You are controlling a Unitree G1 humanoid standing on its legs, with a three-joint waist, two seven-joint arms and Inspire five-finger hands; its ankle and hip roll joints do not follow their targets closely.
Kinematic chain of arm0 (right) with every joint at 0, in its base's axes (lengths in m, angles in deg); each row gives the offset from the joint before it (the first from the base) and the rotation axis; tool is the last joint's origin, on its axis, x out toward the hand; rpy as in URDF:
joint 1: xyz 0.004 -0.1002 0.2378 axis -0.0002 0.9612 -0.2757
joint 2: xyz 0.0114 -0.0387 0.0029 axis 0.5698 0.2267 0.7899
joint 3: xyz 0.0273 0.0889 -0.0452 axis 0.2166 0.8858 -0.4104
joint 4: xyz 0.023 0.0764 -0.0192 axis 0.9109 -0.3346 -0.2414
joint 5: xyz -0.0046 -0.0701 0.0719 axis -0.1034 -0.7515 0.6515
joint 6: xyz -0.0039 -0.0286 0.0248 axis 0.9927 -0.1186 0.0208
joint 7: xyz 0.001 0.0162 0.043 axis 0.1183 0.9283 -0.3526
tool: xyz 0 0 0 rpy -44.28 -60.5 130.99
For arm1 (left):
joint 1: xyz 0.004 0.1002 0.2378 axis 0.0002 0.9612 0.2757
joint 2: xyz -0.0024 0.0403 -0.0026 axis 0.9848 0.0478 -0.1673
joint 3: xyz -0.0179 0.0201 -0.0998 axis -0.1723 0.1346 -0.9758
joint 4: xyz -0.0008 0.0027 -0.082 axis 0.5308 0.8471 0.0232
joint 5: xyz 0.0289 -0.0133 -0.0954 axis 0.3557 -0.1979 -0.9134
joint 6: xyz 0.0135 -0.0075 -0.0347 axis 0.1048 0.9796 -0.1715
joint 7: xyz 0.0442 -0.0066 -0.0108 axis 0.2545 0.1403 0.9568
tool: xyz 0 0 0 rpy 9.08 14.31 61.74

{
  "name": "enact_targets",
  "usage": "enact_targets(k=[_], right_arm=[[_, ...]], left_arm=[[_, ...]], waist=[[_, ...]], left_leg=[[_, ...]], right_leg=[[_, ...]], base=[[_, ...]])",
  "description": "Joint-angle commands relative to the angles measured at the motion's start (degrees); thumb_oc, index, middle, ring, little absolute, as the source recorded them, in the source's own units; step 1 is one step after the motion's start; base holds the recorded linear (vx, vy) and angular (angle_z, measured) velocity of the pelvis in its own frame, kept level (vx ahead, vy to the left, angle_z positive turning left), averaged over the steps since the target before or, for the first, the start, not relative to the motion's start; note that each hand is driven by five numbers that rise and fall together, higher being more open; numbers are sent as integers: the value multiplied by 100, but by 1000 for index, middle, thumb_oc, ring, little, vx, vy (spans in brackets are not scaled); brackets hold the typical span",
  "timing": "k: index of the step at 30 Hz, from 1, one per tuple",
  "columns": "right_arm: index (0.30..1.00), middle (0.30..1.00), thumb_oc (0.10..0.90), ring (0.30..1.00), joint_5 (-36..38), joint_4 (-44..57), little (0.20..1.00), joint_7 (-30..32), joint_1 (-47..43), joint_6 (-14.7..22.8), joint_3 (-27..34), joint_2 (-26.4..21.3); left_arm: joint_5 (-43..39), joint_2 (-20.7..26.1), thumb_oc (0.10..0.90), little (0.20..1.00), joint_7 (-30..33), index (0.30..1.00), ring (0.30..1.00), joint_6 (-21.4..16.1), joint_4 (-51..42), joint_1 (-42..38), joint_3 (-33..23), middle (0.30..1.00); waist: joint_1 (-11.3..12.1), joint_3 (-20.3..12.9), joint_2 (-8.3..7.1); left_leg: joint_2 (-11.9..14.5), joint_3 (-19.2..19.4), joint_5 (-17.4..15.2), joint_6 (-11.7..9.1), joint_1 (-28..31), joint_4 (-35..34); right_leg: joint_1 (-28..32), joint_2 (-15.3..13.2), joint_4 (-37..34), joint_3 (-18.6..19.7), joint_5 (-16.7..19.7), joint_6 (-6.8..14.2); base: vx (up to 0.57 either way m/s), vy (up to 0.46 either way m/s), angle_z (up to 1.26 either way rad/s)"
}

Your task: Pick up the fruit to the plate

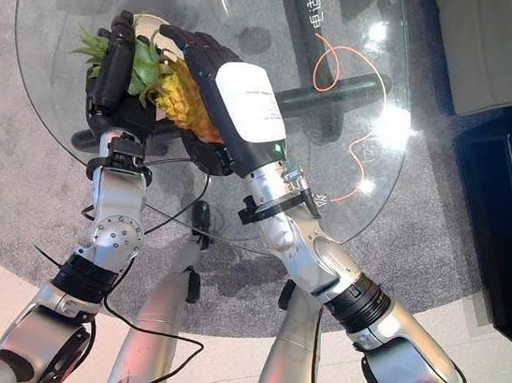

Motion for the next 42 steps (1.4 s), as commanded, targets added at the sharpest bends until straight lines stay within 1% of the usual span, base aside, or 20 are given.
enact_targets(k=[1,3,8,12,14,15,18,19,22,27,28,31,32,35,36,37,38,40,41,42], right_arm=[[900,900,800,900,-156,829,900,364,-736,441,285,293],[900,900,800,900,-149,825,900,355,-790,406,293,315],[900,900,800,900,-157,776,900,401,-772,426,294,347],[900,900,800,900,-149,788,900,412,-810,444,308,341],[900,900,800,900,-139,778,900,404,-802,434,303,348],[900,900,800,900,-152,775,900,405,-841,427,306,342],[900,900,800,900,-172,726,900,448,-839,425,312,374],[900,900,800,900,-180,716,900,470,-874,427,326,367],[900,900,800,900,-199,683,900,604,-871,325,360,350],[900,900,800,900,-150,629,900,778,-844,192,389,328],[900,900,800,900,-58,457,900,1135,-799,20,495,285],[900,900,800,900,129,132,900,1670,-652,-39,724,197],[900,900,800,900,168,33,900,1804,-601,-52,830,170],[900,900,800,900,135,-349,900,2249,-335,8,1139,155],[900,900,800,900,125,-430,900,2349,-309,4,1208,144],[900,900,800,900,203,-544,900,2539,-187,-47,1330,135],[900,900,800,900,335,-801,900,2811,38,4,1489,106],[900,900,800,900,586,-1064,900,3028,230,-42,1671,69],[900,900,800,900,722,-1277,900,3203,375,66,1792,61],[900,900,800,900,808,-1394,900,3293,470,64,1885,68]], left_arm=[[799,82,100,200,148,300,300,-851,-756,-674,-163,300],[1059,75,100,200,406,300,300,-1007,-709,-737,-226,300],[1573,74,100,200,847,300,300,-1199,-692,-772,-318,300],[1817,100,100,200,1134,300,300,-1343,-676,-842,-392,300],[1892,94,100,200,1227,300,300,-1424,-634,-841,-425,300],[1945,96,100,200,1281,300,300,-1447,-632,-884,-445,300],[2414,90,100,200,1751,300,300,-1521,-605,-943,-501,300],[2564,102,100,200,1901,300,300,-1549,-595,-998,-530,300],[3078,133,100,200,2364,300,300,-1537,-564,-1064,-596,300],[3362,170,100,200,2582,300,300,-1516,-497,-1085,-613,300],[3784,228,100,200,2855,300,300,-1471,-383,-1155,-660,300],[4068,342,100,200,3022,300,300,-1464,-168,-1233,-741,300],[4155,382,100,200,3084,300,300,-1470,-111,-1275,-768,300],[4370,460,100,200,3165,300,300,-1544,129,-1272,-825,300],[4478,489,100,200,3216,300,300,-1523,163,-1306,-844,300],[4663,536,100,200,3318,300,300,-1495,213,-1287,-867,300],[4757,609,100,200,3372,300,300,-1498,301,-1229,-901,300],[4810,712,100,200,3430,300,300,-1512,425,-1207,-951,300],[4861,759,100,200,3443,300,300,-1554,565,-1184,-1010,300],[4910,807,100,200,3485,300,300,-1583,655,-1176,-1022,300]], waist=[[125,-115,-91],[129,-115,-97],[136,-115,-110],[135,-115,-108],[131,-115,-105],[132,-115,-101],[125,-115,-106],[124,-115,-105],[118,-115,-113],[105,-115,-115],[78,-115,-127],[23,-115,-134],[4,-115,-137],[-62,-115,-150],[-68,-115,-147],[-96,-115,-148],[-129,-115,-146],[-157,-115,-151],[-183,-115,-153],[-199,-115,-156]], left_leg=[[-402,55,-649,86,73,368],[-397,50,-595,84,49,337],[-386,44,-628,62,113,322],[-382,43,-578,58,78,293],[-385,43,-621,46,128,299],[-383,44,-573,51,66,296],[-376,53,-610,37,151,263],[-373,51,-560,40,98,249],[-366,52,-552,28,108,236],[-358,61,-597,15,166,236],[-347,77,-594,8,180,216],[-327,104,-595,5,203,188],[-321,111,-549,11,152,179],[-306,137,-605,10,219,165],[-298,146,-556,17,166,154],[-287,160,-563,19,184,139],[-271,178,-603,16,254,110],[-258,190,-618,16,278,101],[-244,208,-632,15,296,98],[-238,212,-637,17,290,104]], right_leg=[[364,188,-1068,-429,577,-15],[346,201,-1096,-431,620,-22],[406,188,-1089,-436,576,-8],[376,195,-1127,-438,622,-12],[411,196,-1101,-429,568,-6],[357,201,-1121,-428,621,-16],[429,204,-1115,-422,560,-13],[383,210,-1143,-421,616,-20],[392,213,-1152,-412,613,-21],[440,208,-1137,-398,559,-16],[444,219,-1146,-379,557,-21],[440,234,-1145,-348,550,-19],[391,245,-1166,-341,605,-25],[419,252,-1130,-316,543,-9],[362,259,-1148,-308,601,-17],[361,263,-1140,-295,591,-18],[400,272,-1124,-273,540,-12],[395,282,-1108,-261,526,-12],[403,280,-1105,-254,514,-14],[392,288,-1094,-252,509,-18]], base=[[0,0,0],[0,0,0],[0,0,0],[0,0,0],[0,0,0],[0,0,0],[0,0,0],[0,0,0],[-11,3,0],[0,0,0],[-38,37,0],[-20,44,0],[-11,34,-1],[-8,22,-1],[-21,39,-3],[-3,50,-3],[17,49,-1],[6,36,-1],[0,0,0],[0,31,-1]])
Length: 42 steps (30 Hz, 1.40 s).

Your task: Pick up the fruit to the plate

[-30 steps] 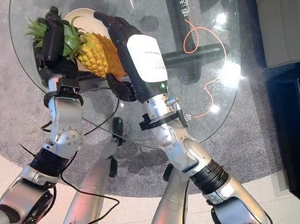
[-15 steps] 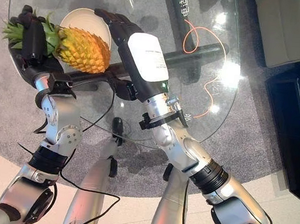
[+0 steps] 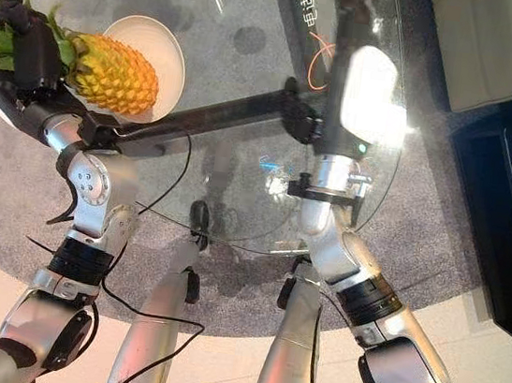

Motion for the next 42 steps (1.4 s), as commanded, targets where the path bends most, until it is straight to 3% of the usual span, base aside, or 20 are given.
enact_targets(k=[1,6,10,12,19,24,30,35,42], right_arm=[[900,900,800,900,353,-41,900,795,-85,372,439,-78],[900,900,800,900,1240,-993,900,1217,127,536,782,-172],[900,900,800,900,2330,-2250,900,1283,228,929,968,-306],[900,900,800,900,2477,-2510,900,1268,186,994,969,-311],[900,900,800,900,3414,-4641,900,294,301,1475,1123,-193],[900,900,800,900,3545,-5605,900,-491,263,1439,1074,-68],[900,900,800,900,3538,-6027,900,-1212,187,929,944,-22],[900,900,800,900,3439,-6199,900,-1619,175,693,861,21],[900,900,800,900,3348,-6236,900,-1843,262,664,755,141]], left_arm=[[947,732,100,200,118,300,300,-768,20,-720,-299,300],[913,982,100,200,224,300,300,-929,622,-868,-397,300],[855,1544,100,200,466,300,300,-753,1368,-1357,-290,300],[777,1668,100,200,476,300,300,-719,1552,-1539,-235,300],[315,2246,100,200,303,300,300,-273,2744,-2476,330,300],[87,2352,100,200,204,300,300,-163,3255,-2835,598,300],[8,2377,100,200,85,300,300,-172,3698,-3049,741,300],[-59,2387,100,200,-39,300,300,-176,3944,-3164,789,300],[-74,2382,100,200,-151,300,300,-180,4271,-3220,790,300]], waist=[[-34,-116,-157],[-97,-116,-165],[-187,-116,-198],[-195,-116,-206],[-298,-116,-277],[-329,-116,-299],[-351,-116,-324],[-377,-116,-349],[-427,-116,-451]], left_leg=[[-236,173,-648,12,264,138],[-189,215,-641,11,225,154],[-118,278,-698,-22,248,197],[-99,293,-658,-24,186,200],[-12,354,-717,-48,145,318],[27,358,-719,-62,97,414],[60,360,-719,-76,40,484],[73,357,-675,-78,-42,507],[89,337,-738,-91,-126,606]], right_leg=[[365,287,-1016,-277,472,-32],[303,330,-987,-236,474,-62],[292,375,-900,-207,389,-87],[234,387,-913,-198,435,-100],[231,440,-858,-164,379,-130],[203,467,-834,-132,396,-157],[164,473,-801,-124,392,-169],[84,516,-788,-93,428,-199],[27,564,-733,-52,370,-208]], base=[[3,30,-4],[0,26,-10],[0,24,-7],[-14,16,-9],[-1,3,-3],[0,0,0],[0,5,-2],[0,13,1],[-2,3,0]])
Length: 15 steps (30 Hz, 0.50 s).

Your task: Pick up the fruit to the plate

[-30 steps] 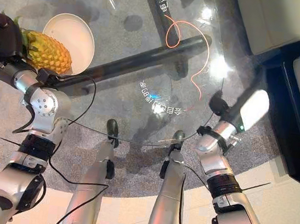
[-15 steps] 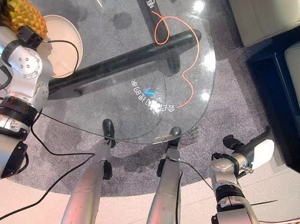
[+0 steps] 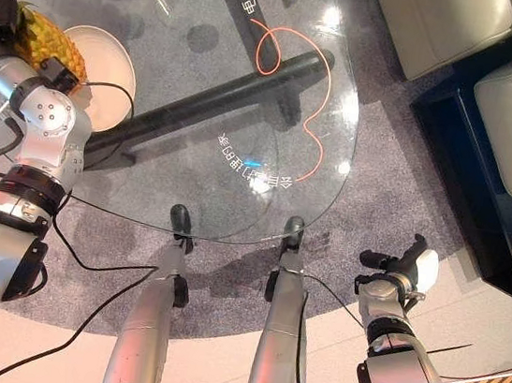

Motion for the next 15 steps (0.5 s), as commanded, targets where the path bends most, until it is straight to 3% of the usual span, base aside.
enact_targets(k=[1,15], right_arm=[[900,900,800,900,-111,-223,900,104,27,11,-88,-124],[900,900,800,900,-165,-115,900,156,46,-31,-152,-44]], left_arm=[[232,681,100,200,-85,300,300,-400,253,-1026,18,300],[-18,779,100,200,-463,300,300,-513,582,-1128,30,300]], waist=[[93,-123,-326],[19,-123,-461]], left_leg=[[-89,97,-837,-89,-172,789],[-55,104,-902,-93,-302,915]], right_leg=[[127,325,-434,-307,59,-202],[42,363,-481,-251,109,-191]], base=[[0,0,0],[0,0,0]])
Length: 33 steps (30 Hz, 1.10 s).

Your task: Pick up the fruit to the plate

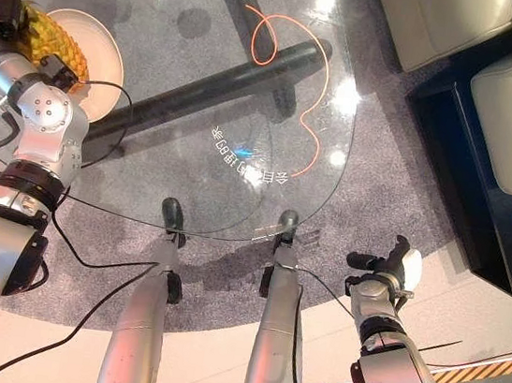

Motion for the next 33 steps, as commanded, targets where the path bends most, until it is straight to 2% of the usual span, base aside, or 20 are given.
enact_targets(k=[1,10,27,28,29,30,31,32,33], right_arm=[[900,900,800,900,-168,-128,900,205,71,-39,-27,-136],[900,900,800,900,-225,-56,900,285,23,-38,-69,-94],[900,900,800,900,-197,-18,900,327,-21,10,-148,-108],[900,900,800,900,-201,-20,900,333,-15,20,-144,-101],[900,900,800,900,-199,-18,900,347,-21,21,-142,-87],[900,900,800,900,-195,-14,900,354,-18,20,-144,-81],[900,900,800,900,-208,-5,900,364,-22,25,-147,-72],[900,900,800,900,-215,-6,900,371,-27,31,-150,-60],[900,900,800,900,-217,-5,900,373,-27,36,-153,-60]], left_arm=[[99,772,100,200,-23,300,300,-526,177,-999,45,300],[141,818,100,200,-137,300,300,-674,302,-1193,149,300],[234,891,100,200,-130,300,300,-671,472,-1407,344,300],[267,896,207,307,-147,392,392,-655,487,-1423,350,392],[284,893,267,367,-147,444,444,-649,491,-1434,360,444],[288,890,267,367,-146,444,444,-638,487,-1434,371,444],[310,890,388,488,-145,547,547,-619,495,-1448,382,547],[314,890,435,535,-148,587,587,-625,517,-1450,392,587],[315,896,580,680,-153,712,712,-623,523,-1457,397,712]], waist=[[71,-132,-262],[54,-132,-333],[33,-132,-404],[36,-132,-412],[38,-132,-414],[38,-132,-416],[37,-132,-422],[38,-132,-424],[39,-132,-425]], left_leg=[[-72,106,-903,-83,-167,909],[-83,83,-946,-73,-221,942],[-106,27,-1034,-48,-361,1084],[-114,24,-1039,-43,-356,1078],[-114,20,-1034,-41,-368,1078],[-113,20,-1039,-41,-364,1079],[-108,20,-1042,-42,-370,1084],[-108,12,-1047,-42,-380,1099],[-109,9,-1048,-41,-385,1103]], right_leg=[[164,352,-478,-239,115,-190],[116,381,-500,-189,142,-173],[-14,408,-513,-95,182,-168],[-7,409,-523,-100,187,-162],[-18,410,-522,-101,196,-160],[-13,410,-521,-102,193,-157],[-15,409,-523,-104,195,-156],[-21,408,-517,-103,195,-153],[-24,407,-515,-104,195,-153]], base=[[0,0,0],[0,0,0],[0,2,0],[0,0,0],[0,0,0],[0,0,0],[0,0,0],[0,0,0],[0,0,0]])
